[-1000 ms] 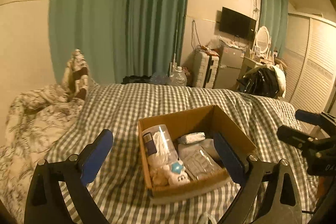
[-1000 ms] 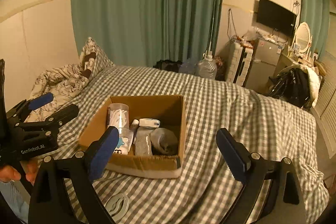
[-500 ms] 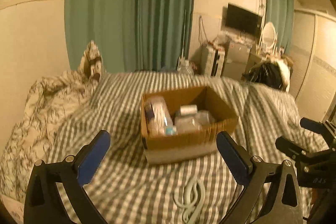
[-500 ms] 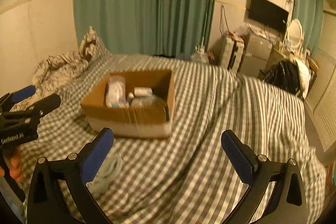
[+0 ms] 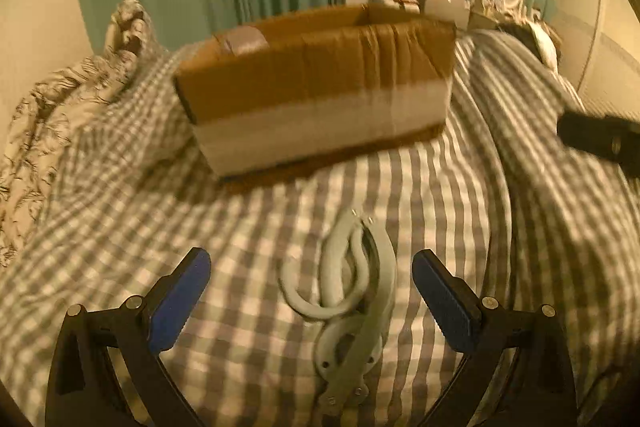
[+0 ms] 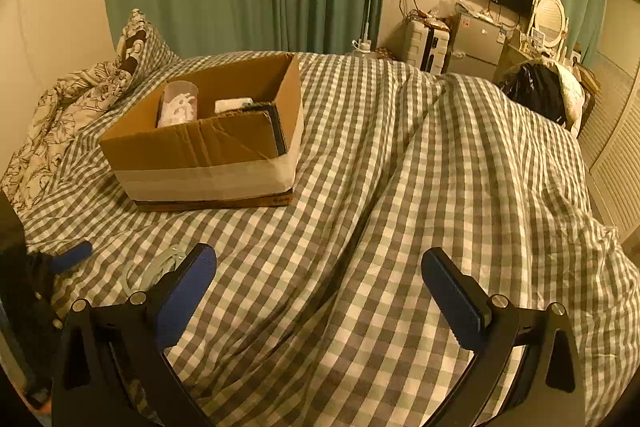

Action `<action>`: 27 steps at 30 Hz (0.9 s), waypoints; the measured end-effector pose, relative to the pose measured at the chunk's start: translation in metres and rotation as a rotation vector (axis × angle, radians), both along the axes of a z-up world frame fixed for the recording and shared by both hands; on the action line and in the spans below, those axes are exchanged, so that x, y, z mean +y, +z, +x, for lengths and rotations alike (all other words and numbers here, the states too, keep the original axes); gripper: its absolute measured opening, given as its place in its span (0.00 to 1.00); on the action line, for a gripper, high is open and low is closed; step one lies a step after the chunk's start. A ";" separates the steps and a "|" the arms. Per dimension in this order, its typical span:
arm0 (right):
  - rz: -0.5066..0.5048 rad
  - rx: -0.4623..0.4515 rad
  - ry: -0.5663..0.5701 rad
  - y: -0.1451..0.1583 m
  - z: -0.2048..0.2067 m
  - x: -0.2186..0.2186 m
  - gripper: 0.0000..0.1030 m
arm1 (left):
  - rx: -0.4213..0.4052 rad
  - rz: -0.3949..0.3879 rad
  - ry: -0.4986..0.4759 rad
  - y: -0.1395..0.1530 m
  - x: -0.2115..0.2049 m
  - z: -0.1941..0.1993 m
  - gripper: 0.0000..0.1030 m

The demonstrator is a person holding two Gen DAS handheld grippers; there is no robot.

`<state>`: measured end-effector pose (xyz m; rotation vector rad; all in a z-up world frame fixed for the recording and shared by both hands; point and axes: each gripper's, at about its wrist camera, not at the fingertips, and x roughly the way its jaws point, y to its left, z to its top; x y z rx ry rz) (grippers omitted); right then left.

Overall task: Organize objects
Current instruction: 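Reach the left tool to the grey folding hanger and grasp it, then carry the hanger into the box and open the left gripper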

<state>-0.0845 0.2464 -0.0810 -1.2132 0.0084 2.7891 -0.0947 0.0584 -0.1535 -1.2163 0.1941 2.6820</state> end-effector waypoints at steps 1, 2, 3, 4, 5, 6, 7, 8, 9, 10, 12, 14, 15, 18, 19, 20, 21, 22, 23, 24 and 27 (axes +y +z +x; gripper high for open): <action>-0.004 -0.008 -0.003 -0.002 -0.001 0.001 1.00 | -0.005 -0.008 -0.013 -0.006 0.004 0.001 0.97; -0.006 -0.020 -0.006 -0.006 -0.002 0.002 1.00 | -0.011 -0.013 -0.023 -0.009 0.006 0.002 0.93; -0.008 -0.028 -0.006 -0.007 -0.003 0.003 1.00 | -0.027 -0.018 -0.039 -0.015 0.010 0.002 0.84; -0.008 -0.034 -0.005 -0.008 -0.005 0.002 1.00 | -0.042 -0.022 -0.051 -0.021 0.012 0.002 0.75; -0.008 -0.040 -0.002 -0.010 -0.006 0.001 1.00 | -0.046 -0.032 -0.056 -0.024 0.013 0.001 0.74; -0.008 -0.042 0.001 -0.011 -0.007 -0.001 1.00 | -0.039 -0.045 -0.063 -0.027 0.015 0.002 0.74; -0.010 -0.045 0.005 -0.013 -0.007 -0.002 1.00 | -0.033 -0.054 -0.074 -0.029 0.017 0.003 0.74; -0.011 -0.048 0.008 -0.014 -0.008 -0.003 1.00 | -0.034 -0.054 -0.079 -0.031 0.017 0.002 0.74; -0.011 -0.051 0.010 -0.014 -0.008 -0.003 1.00 | -0.036 -0.051 -0.082 -0.032 0.016 0.001 0.73; -0.010 -0.054 0.012 -0.015 -0.008 -0.004 1.00 | -0.041 -0.044 -0.083 -0.033 0.015 0.001 0.70; -0.003 -0.059 0.014 -0.016 -0.009 -0.007 1.00 | -0.043 -0.031 -0.082 -0.031 0.012 0.001 0.68; 0.004 -0.058 0.014 -0.015 -0.008 -0.009 1.00 | -0.045 -0.029 -0.086 -0.029 0.012 0.002 0.67; 0.005 -0.057 0.013 -0.015 -0.008 -0.010 1.00 | -0.046 -0.029 -0.088 -0.028 0.012 0.003 0.67; 0.012 -0.046 0.009 -0.011 -0.004 -0.011 1.00 | -0.049 -0.032 -0.092 -0.023 0.011 0.007 0.66; 0.015 -0.041 0.009 -0.009 -0.003 -0.011 1.00 | -0.050 -0.030 -0.092 -0.020 0.010 0.009 0.66; 0.017 -0.037 0.008 -0.008 -0.001 -0.012 1.00 | -0.050 -0.026 -0.093 -0.018 0.010 0.010 0.66; 0.017 -0.033 0.008 -0.007 0.001 -0.012 1.00 | -0.049 -0.019 -0.093 -0.015 0.009 0.012 0.66; 0.017 -0.031 0.007 -0.006 0.003 -0.013 1.00 | -0.049 -0.012 -0.094 -0.013 0.007 0.014 0.66; 0.017 -0.029 0.007 -0.005 0.005 -0.013 1.00 | -0.049 -0.006 -0.094 -0.010 0.006 0.016 0.66; 0.017 -0.026 0.006 -0.004 0.007 -0.015 1.00 | -0.046 -0.002 -0.093 -0.007 0.005 0.018 0.66; 0.017 -0.015 0.006 0.001 0.013 -0.018 1.00 | -0.029 0.010 -0.093 0.004 0.002 0.023 0.66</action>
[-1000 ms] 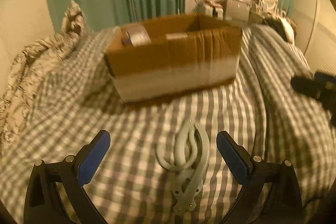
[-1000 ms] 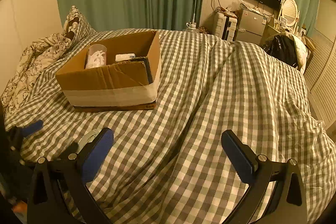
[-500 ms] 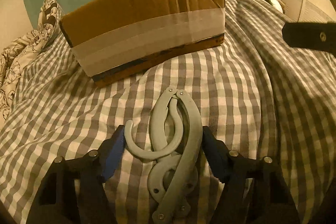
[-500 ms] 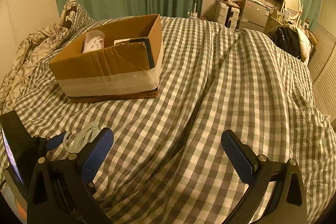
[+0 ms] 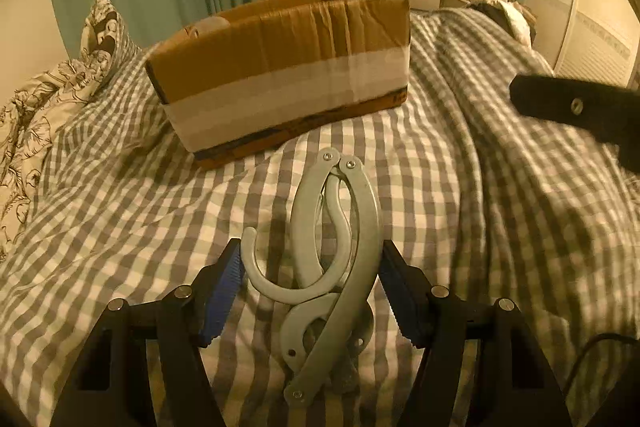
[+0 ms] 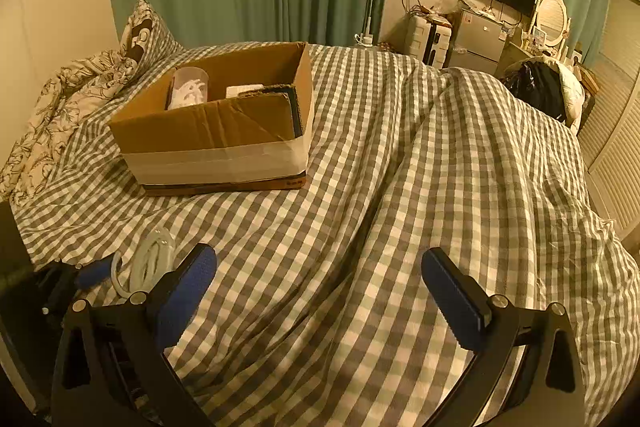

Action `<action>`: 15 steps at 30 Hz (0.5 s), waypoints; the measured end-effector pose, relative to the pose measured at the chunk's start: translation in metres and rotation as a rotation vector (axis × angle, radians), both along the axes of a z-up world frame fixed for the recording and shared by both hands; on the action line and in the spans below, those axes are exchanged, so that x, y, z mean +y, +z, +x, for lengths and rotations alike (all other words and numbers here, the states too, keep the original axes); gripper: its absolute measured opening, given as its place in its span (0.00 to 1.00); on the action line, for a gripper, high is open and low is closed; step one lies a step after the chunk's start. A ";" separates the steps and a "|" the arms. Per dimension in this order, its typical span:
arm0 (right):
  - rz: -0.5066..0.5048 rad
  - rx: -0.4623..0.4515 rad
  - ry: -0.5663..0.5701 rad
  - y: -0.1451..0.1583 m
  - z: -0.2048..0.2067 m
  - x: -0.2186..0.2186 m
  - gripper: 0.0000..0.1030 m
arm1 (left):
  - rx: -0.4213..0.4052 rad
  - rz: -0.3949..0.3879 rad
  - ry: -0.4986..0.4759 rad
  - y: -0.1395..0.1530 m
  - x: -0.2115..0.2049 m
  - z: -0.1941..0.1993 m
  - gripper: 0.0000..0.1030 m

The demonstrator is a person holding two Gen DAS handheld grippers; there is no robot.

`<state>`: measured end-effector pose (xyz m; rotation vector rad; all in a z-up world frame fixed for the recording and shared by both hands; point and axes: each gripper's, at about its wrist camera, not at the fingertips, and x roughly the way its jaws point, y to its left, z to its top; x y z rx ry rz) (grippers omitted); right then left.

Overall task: Organize objects
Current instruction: 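Carry the hanger into the box and open the left gripper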

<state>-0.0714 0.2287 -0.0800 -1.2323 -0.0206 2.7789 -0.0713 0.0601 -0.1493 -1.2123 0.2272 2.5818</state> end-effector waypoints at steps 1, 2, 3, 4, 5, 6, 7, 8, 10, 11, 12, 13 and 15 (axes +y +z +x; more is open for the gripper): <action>0.000 0.005 0.001 0.002 0.002 -0.001 1.00 | 0.008 0.005 0.002 0.004 -0.001 0.002 0.66; -0.001 0.013 0.003 0.005 0.005 -0.002 1.00 | 0.015 0.010 0.003 0.009 -0.003 0.004 0.66; -0.002 0.017 0.004 0.007 0.007 -0.004 1.00 | 0.022 0.017 0.006 0.013 -0.004 0.005 0.66; -0.005 0.023 0.007 0.010 0.009 -0.005 1.00 | 0.030 0.025 0.010 0.018 -0.007 0.007 0.66; -0.008 0.029 0.009 0.012 0.012 -0.006 1.00 | 0.035 0.030 0.012 0.022 -0.008 0.008 0.66; -0.012 0.036 0.012 0.016 0.014 -0.007 1.00 | 0.044 0.036 0.014 0.027 -0.010 0.009 0.66; -0.014 0.041 0.014 0.018 0.016 -0.007 1.00 | 0.057 0.044 0.019 0.034 -0.012 0.011 0.66; -0.016 0.051 0.017 0.022 0.018 -0.009 1.00 | 0.067 0.050 0.023 0.040 -0.014 0.012 0.66; -0.015 0.062 0.019 0.027 0.020 -0.010 1.00 | 0.091 0.067 0.032 0.053 -0.018 0.012 0.66; -0.013 0.072 0.022 0.032 0.021 -0.011 1.00 | 0.101 0.071 0.034 0.059 -0.020 0.012 0.66; -0.014 0.080 0.023 0.036 0.022 -0.011 1.00 | 0.115 0.077 0.036 0.066 -0.021 0.012 0.66; -0.017 0.090 0.027 0.041 0.022 -0.011 1.00 | 0.127 0.084 0.038 0.073 -0.022 0.010 0.66; -0.027 0.110 0.036 0.051 0.020 -0.011 1.00 | 0.146 0.101 0.044 0.086 -0.025 0.006 0.66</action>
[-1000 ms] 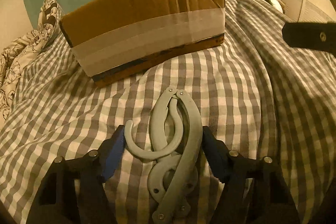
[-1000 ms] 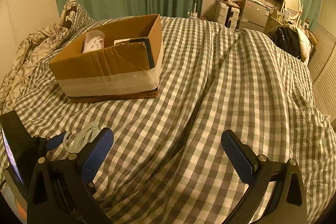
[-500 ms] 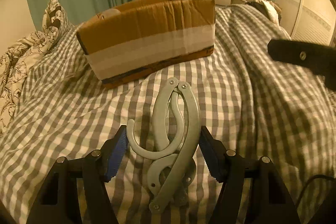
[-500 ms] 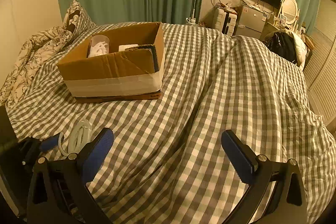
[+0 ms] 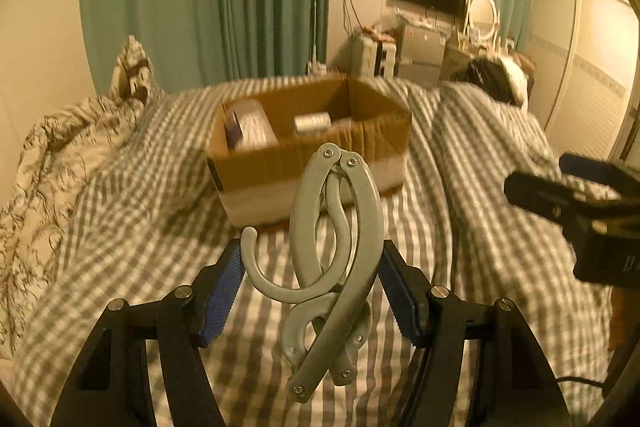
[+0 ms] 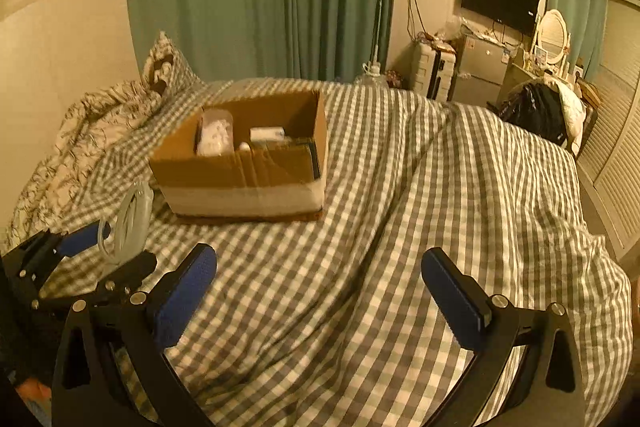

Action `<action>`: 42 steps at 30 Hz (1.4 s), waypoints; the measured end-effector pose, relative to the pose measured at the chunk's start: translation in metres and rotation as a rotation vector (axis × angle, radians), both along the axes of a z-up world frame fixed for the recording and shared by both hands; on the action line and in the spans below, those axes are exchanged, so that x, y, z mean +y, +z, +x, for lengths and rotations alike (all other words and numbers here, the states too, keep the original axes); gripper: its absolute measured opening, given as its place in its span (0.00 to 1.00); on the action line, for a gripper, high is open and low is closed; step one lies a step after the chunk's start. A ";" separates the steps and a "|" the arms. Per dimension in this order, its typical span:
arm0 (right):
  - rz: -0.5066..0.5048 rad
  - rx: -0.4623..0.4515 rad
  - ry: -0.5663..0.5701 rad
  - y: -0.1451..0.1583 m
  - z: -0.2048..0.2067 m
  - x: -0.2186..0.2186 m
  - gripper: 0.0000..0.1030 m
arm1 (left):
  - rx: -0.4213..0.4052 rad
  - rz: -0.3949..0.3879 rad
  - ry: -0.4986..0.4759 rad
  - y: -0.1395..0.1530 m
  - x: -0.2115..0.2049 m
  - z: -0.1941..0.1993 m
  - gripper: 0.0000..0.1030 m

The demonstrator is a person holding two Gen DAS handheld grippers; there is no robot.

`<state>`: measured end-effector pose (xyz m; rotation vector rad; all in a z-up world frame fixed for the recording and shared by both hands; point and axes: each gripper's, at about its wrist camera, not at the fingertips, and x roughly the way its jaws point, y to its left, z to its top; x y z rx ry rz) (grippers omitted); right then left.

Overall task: Organize objects
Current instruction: 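Carry the hanger into the box and open the left gripper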

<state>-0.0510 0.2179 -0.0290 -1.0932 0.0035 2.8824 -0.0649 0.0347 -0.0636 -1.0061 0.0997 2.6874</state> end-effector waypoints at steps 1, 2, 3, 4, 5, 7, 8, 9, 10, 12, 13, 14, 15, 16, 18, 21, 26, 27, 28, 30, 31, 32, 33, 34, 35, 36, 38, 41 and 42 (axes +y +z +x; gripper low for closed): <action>-0.002 0.007 0.002 0.004 -0.001 0.000 1.00 | 0.010 0.009 0.006 0.008 -0.002 -0.004 0.66; 0.001 0.020 0.008 0.010 -0.004 0.000 1.00 | 0.019 0.012 0.009 0.013 -0.002 -0.006 0.66; 0.007 0.029 0.012 0.015 -0.006 0.000 1.00 | 0.029 0.013 0.012 0.018 -0.004 -0.010 0.66; 0.017 0.041 0.014 0.022 -0.009 0.000 1.00 | 0.047 0.017 0.020 0.026 -0.005 -0.016 0.66; 0.023 0.050 0.017 0.027 -0.013 0.000 1.00 | 0.057 0.020 0.023 0.031 -0.006 -0.018 0.66; 0.022 0.069 0.032 0.038 -0.021 0.002 1.00 | 0.082 0.031 0.026 0.044 -0.008 -0.029 0.66; 0.013 0.081 0.047 0.046 -0.028 0.003 1.00 | 0.095 0.037 0.027 0.051 -0.009 -0.034 0.66; 0.007 0.089 0.056 0.051 -0.033 0.003 1.00 | 0.106 0.042 0.028 0.057 -0.009 -0.040 0.66; 0.004 0.097 0.062 0.057 -0.039 0.003 1.00 | 0.119 0.050 0.029 0.065 -0.010 -0.047 0.66; 0.014 0.110 0.071 0.066 -0.050 0.002 1.00 | 0.137 0.055 0.031 0.074 -0.009 -0.059 0.66; 0.022 0.120 0.074 0.071 -0.056 0.001 1.00 | 0.150 0.057 0.033 0.080 -0.009 -0.067 0.66; 0.031 0.133 0.077 0.078 -0.066 0.000 1.00 | 0.159 0.057 0.033 0.084 -0.008 -0.074 0.66; 0.034 0.141 0.079 0.082 -0.071 0.000 1.00 | 0.169 0.056 0.032 0.088 -0.008 -0.081 0.66; 0.035 0.151 0.084 0.087 -0.078 -0.001 1.00 | 0.176 0.056 0.031 0.091 -0.007 -0.089 0.66; 0.038 0.169 0.089 0.096 -0.093 -0.002 1.00 | 0.181 0.062 0.025 0.097 -0.006 -0.104 0.66; 0.050 0.198 0.094 0.106 -0.117 -0.005 1.00 | 0.184 0.076 0.035 0.102 -0.010 -0.128 0.66; 0.046 0.205 0.103 0.105 -0.159 -0.009 1.00 | 0.186 0.061 0.040 0.099 -0.010 -0.169 0.66; 0.039 0.215 0.094 0.100 -0.165 -0.008 1.00 | 0.184 0.056 0.039 0.096 -0.009 -0.176 0.66; 0.033 0.224 0.085 0.095 -0.168 -0.007 1.00 | 0.174 0.048 0.031 0.088 -0.006 -0.183 0.66; 0.000 0.217 0.079 0.076 -0.175 -0.005 1.00 | 0.149 0.044 0.011 0.072 -0.004 -0.192 0.66; -0.018 0.193 0.089 0.061 -0.181 -0.004 1.00 | 0.132 0.044 0.003 0.059 -0.003 -0.196 0.66; -0.021 0.170 0.095 0.052 -0.187 -0.003 1.00 | 0.115 0.044 0.001 0.048 -0.003 -0.199 0.66; -0.011 0.134 0.091 0.039 -0.195 -0.002 1.00 | 0.096 0.046 -0.001 0.038 -0.003 -0.204 0.66; 0.004 0.107 0.070 0.028 -0.202 -0.001 1.00 | 0.069 0.051 -0.007 0.025 -0.002 -0.208 0.66; 0.011 0.096 0.048 0.022 -0.206 0.001 1.00 | 0.052 0.052 -0.013 0.018 -0.002 -0.212 0.66; 0.011 0.088 0.026 0.017 -0.209 0.004 1.00 | 0.034 0.050 -0.020 0.009 -0.001 -0.214 0.66; -0.008 0.070 0.007 0.009 -0.215 0.008 1.00 | 0.016 0.044 -0.027 -0.001 -0.001 -0.218 0.66; 0.000 0.060 -0.012 0.002 -0.217 0.007 1.00 | 0.023 0.029 -0.054 -0.007 0.002 -0.215 0.66; 0.003 0.058 -0.016 0.001 -0.218 0.006 1.00 | 0.032 0.019 -0.062 -0.008 0.003 -0.214 0.66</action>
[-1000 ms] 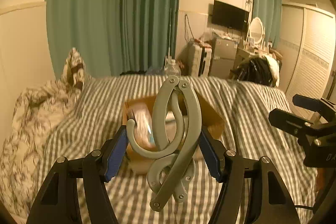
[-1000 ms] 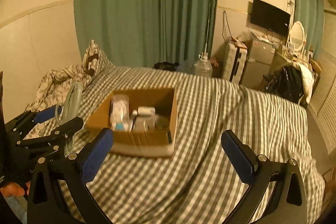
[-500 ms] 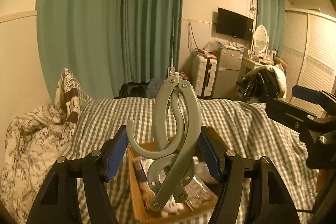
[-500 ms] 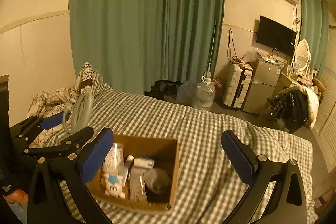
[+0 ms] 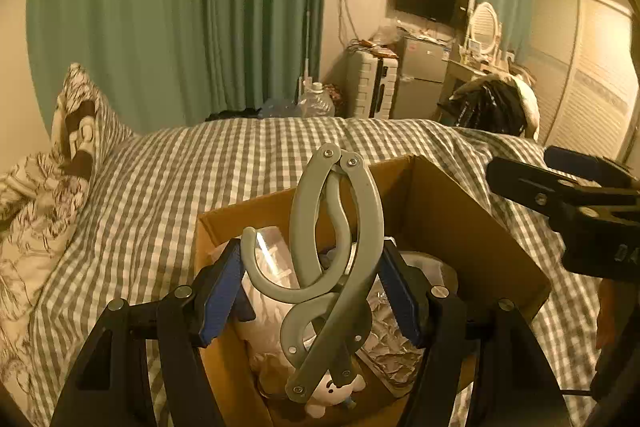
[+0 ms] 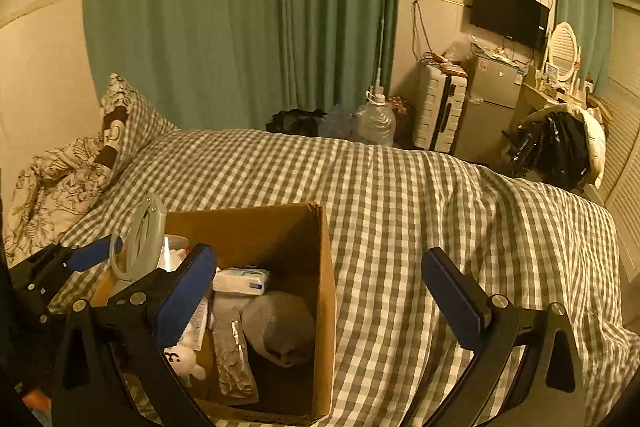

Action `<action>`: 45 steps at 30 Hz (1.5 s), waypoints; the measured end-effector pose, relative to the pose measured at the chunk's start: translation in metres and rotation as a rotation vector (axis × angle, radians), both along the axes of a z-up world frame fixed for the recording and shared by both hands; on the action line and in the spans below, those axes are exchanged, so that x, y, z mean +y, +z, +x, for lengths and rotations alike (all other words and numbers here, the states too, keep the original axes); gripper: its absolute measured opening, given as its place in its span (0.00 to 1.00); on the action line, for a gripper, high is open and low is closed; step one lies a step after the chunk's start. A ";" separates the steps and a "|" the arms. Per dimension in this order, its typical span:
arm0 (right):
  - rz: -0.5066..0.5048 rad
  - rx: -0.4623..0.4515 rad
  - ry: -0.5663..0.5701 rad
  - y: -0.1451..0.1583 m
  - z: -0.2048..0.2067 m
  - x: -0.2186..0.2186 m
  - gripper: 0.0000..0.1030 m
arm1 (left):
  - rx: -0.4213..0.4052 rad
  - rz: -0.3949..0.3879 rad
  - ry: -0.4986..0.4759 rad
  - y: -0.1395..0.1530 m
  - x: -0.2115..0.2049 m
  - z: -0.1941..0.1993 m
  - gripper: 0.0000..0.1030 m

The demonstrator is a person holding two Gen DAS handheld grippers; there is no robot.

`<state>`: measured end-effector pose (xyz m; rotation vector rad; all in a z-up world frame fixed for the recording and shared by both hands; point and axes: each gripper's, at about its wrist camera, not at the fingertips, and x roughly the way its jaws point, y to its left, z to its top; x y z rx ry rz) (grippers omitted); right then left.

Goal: Organize objects

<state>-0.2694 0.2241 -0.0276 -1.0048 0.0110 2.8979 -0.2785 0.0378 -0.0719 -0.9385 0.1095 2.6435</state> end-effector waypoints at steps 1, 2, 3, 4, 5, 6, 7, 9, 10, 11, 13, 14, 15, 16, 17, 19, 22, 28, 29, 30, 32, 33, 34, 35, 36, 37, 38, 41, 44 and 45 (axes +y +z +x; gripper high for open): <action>0.001 -0.003 0.001 -0.002 0.000 -0.001 1.00 | 0.006 -0.009 -0.009 -0.001 0.003 0.002 0.66; 0.003 -0.006 0.002 -0.004 -0.001 -0.003 1.00 | 0.008 -0.015 -0.018 -0.002 0.004 0.004 0.66; 0.007 -0.009 0.003 -0.007 0.001 -0.003 1.00 | 0.008 -0.022 -0.026 -0.004 0.006 0.005 0.66; 0.013 -0.016 0.002 -0.009 0.000 -0.003 1.00 | 0.004 -0.028 -0.028 -0.005 0.008 0.005 0.66; 0.020 -0.023 0.001 -0.012 0.000 -0.005 1.00 | 0.001 -0.033 -0.028 -0.007 0.009 0.005 0.66; 0.024 -0.026 0.001 -0.013 0.001 -0.004 1.00 | -0.003 -0.035 -0.029 -0.008 0.010 0.005 0.67; 0.028 -0.028 0.001 -0.014 0.001 -0.005 1.00 | -0.007 -0.037 -0.032 -0.009 0.011 0.006 0.68; 0.023 -0.026 -0.001 -0.016 0.003 -0.002 1.00 | -0.006 -0.039 -0.035 -0.010 0.013 0.006 0.71; 0.014 -0.021 -0.004 -0.016 0.004 -0.001 1.00 | 0.002 -0.043 -0.031 -0.009 0.013 0.006 0.77; 0.002 -0.017 -0.002 -0.016 0.005 0.001 1.00 | 0.009 -0.046 -0.025 -0.008 0.013 0.007 0.81; -0.003 -0.016 -0.003 -0.015 0.008 0.004 1.00 | 0.031 -0.049 -0.009 -0.006 0.011 0.008 0.90; -0.001 -0.011 -0.008 -0.014 0.010 0.005 1.00 | 0.034 -0.048 -0.005 -0.005 0.010 0.008 0.90; 0.000 -0.007 -0.011 -0.012 0.011 0.006 1.00 | 0.034 -0.046 -0.004 -0.004 0.009 0.009 0.90; 0.000 -0.001 -0.012 -0.011 0.013 0.006 1.00 | 0.034 -0.046 0.001 -0.002 0.008 0.009 0.91; 0.000 0.007 -0.011 -0.008 0.016 0.007 1.00 | 0.036 -0.048 0.008 -0.001 0.007 0.010 0.92; 0.010 0.024 -0.009 0.000 0.022 0.006 1.00 | 0.049 -0.047 0.023 0.006 0.004 0.013 0.96; 0.044 0.070 -0.003 0.015 0.037 0.003 1.00 | 0.090 -0.038 0.054 0.021 -0.002 0.022 1.00; 0.079 0.189 0.025 0.049 0.074 -0.004 1.00 | 0.179 -0.014 0.091 0.057 -0.016 0.048 1.00; 0.081 0.203 0.032 0.052 0.080 -0.005 1.00 | 0.190 -0.014 0.097 0.062 -0.017 0.052 1.00; 0.084 0.213 0.040 0.055 0.086 -0.005 1.00 | 0.200 -0.017 0.105 0.066 -0.018 0.057 1.00; 0.098 0.237 0.055 0.060 0.098 -0.007 1.00 | 0.229 -0.023 0.127 0.076 -0.021 0.069 1.00; 0.105 0.245 0.057 0.062 0.103 -0.007 1.00 | 0.239 -0.027 0.138 0.079 -0.022 0.073 1.00; 0.121 0.258 0.062 0.063 0.110 -0.009 1.00 | 0.253 -0.032 0.156 0.082 -0.023 0.079 1.00; 0.130 0.261 0.066 0.063 0.113 -0.010 1.00 | 0.262 -0.034 0.171 0.084 -0.024 0.083 1.00; 0.140 0.268 0.070 0.063 0.118 -0.011 1.00 | 0.268 -0.033 0.192 0.086 -0.028 0.088 1.00; 0.145 0.273 0.071 0.062 0.122 -0.011 1.00 | 0.271 -0.029 0.205 0.088 -0.029 0.092 1.00; 0.148 0.281 0.068 0.061 0.125 -0.011 1.00 | 0.274 -0.023 0.216 0.090 -0.031 0.095 1.00; 0.135 0.296 0.061 0.056 0.134 -0.007 1.00 | 0.275 0.014 0.233 0.093 -0.036 0.105 1.00; 0.098 0.299 0.039 0.049 0.138 0.000 1.00 | 0.291 0.035 0.262 0.095 -0.038 0.116 1.00; 0.084 0.298 0.034 0.047 0.139 0.003 1.00 | 0.303 0.034 0.274 0.093 -0.037 0.120 1.00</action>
